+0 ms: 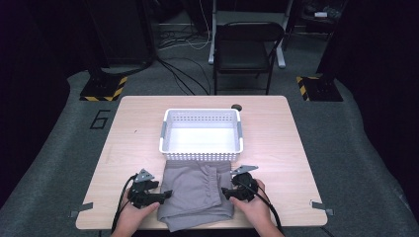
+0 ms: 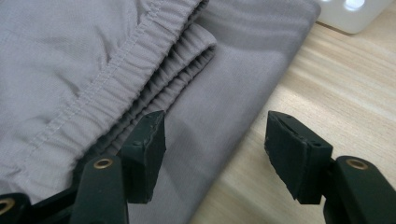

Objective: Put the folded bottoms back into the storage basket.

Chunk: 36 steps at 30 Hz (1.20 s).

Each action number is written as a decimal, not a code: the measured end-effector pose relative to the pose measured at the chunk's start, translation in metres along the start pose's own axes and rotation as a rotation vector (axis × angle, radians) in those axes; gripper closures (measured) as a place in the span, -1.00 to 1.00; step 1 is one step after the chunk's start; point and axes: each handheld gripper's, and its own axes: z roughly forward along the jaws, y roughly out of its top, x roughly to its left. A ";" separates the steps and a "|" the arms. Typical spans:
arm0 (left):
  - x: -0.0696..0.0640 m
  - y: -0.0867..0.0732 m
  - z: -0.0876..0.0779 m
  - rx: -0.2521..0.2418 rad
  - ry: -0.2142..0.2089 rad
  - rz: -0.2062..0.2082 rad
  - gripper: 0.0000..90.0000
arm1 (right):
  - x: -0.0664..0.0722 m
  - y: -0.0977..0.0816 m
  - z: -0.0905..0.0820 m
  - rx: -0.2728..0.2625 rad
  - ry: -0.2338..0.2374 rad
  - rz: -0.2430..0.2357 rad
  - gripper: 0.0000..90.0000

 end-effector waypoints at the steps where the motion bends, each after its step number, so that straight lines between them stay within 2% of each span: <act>1: 0.000 0.000 0.000 -0.002 0.001 -0.001 -0.37 | 0.000 0.000 0.001 0.001 -0.006 -0.002 -0.16; 5: 0.000 -0.001 0.000 0.000 0.003 0.007 -0.37 | 0.002 0.001 0.004 0.000 -0.015 -0.012 -0.18; 8: -0.001 -0.001 0.000 -0.001 0.005 0.007 -0.37 | 0.004 0.001 0.006 -0.005 -0.029 -0.057 -0.20; 9: -0.001 -0.001 0.000 -0.003 0.006 0.007 -0.37 | 0.006 0.001 0.006 0.000 -0.030 -0.052 -0.19; 10: -0.001 -0.001 0.000 -0.003 0.006 0.007 -0.37 | 0.006 0.001 0.006 -0.003 -0.032 -0.067 -0.17; 17: -0.002 -0.001 0.000 0.002 0.009 0.003 -0.37 | 0.009 0.000 0.006 -0.008 -0.013 -0.081 0.05; 22: -0.002 -0.001 -0.001 0.014 0.008 0.011 -0.36 | 0.011 0.001 0.005 -0.001 0.018 -0.096 0.38; 23: -0.002 -0.001 -0.001 0.014 0.008 0.011 -0.36 | 0.010 0.001 0.004 0.004 0.027 -0.094 0.42; 24: -0.002 -0.001 -0.001 0.014 0.008 0.012 -0.36 | 0.010 0.001 0.004 0.006 0.036 -0.083 0.55; 26: -0.002 -0.001 -0.001 0.015 0.010 0.019 -0.36 | 0.010 0.001 0.004 0.011 0.047 -0.072 0.60; 27: -0.002 -0.001 -0.001 0.016 0.012 0.021 -0.36 | 0.007 0.001 0.003 0.015 0.057 -0.050 0.69; 30: -0.002 -0.001 -0.001 0.017 0.016 0.017 -0.36 | 0.003 0.000 0.002 0.025 0.077 -0.036 0.78; 32: -0.002 0.000 -0.001 0.018 0.018 0.019 -0.36 | 0.002 0.000 0.002 0.032 0.095 -0.009 0.83; 34: -0.003 0.000 -0.001 0.015 0.020 0.006 -0.36 | 0.003 0.001 0.002 0.034 0.099 -0.010 0.85; 36: -0.003 0.000 -0.001 0.022 0.021 0.005 -0.36 | 0.005 0.001 0.002 0.032 0.084 -0.027 0.86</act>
